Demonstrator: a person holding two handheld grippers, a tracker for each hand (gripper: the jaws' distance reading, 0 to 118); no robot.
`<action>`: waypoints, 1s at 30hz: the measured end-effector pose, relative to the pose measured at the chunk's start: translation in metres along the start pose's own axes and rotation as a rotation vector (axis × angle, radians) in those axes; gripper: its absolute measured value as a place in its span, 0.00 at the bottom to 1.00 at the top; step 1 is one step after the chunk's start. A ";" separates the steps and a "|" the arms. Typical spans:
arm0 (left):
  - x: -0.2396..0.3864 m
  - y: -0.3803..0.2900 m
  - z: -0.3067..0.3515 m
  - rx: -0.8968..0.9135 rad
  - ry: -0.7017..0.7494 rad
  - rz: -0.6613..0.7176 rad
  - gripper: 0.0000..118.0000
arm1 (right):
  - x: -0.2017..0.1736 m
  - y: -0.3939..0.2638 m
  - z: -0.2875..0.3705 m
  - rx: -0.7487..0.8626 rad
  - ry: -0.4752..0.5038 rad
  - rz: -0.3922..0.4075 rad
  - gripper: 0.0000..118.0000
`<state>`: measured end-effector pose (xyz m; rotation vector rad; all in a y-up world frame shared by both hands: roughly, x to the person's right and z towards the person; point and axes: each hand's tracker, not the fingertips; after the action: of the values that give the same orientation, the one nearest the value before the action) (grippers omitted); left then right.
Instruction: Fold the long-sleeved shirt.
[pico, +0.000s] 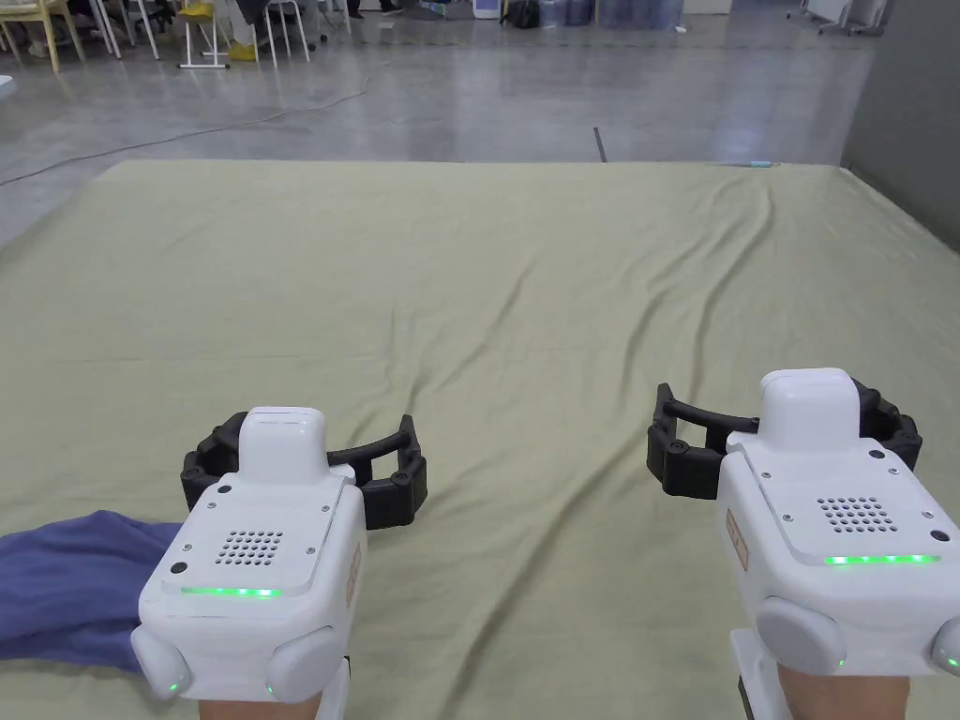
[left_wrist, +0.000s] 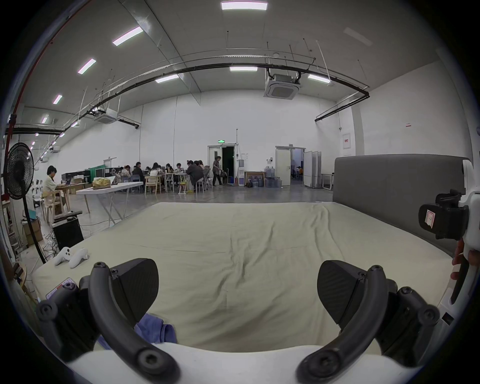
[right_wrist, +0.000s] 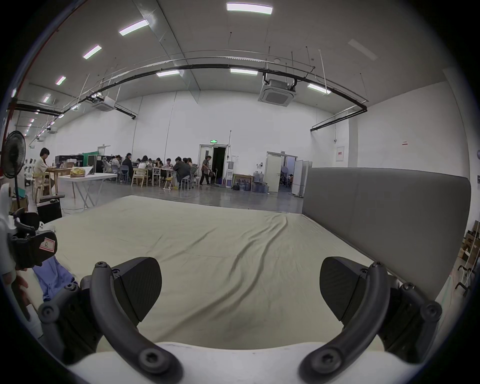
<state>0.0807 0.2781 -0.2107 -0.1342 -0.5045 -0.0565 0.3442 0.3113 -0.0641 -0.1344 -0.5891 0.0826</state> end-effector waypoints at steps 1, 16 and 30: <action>0.000 0.000 0.000 0.002 0.000 0.001 1.00 | 0.000 0.000 0.000 0.000 0.000 -0.002 1.00; -0.001 0.000 0.002 -0.005 -0.005 0.008 1.00 | -0.001 -0.002 0.002 -0.005 0.004 -0.003 1.00; 0.001 -0.001 0.001 -0.012 -0.008 -0.002 1.00 | -0.002 -0.003 0.002 -0.011 0.014 -0.004 1.00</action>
<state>0.0807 0.2778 -0.2092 -0.1459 -0.5127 -0.0608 0.3418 0.3079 -0.0633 -0.1440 -0.5757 0.0746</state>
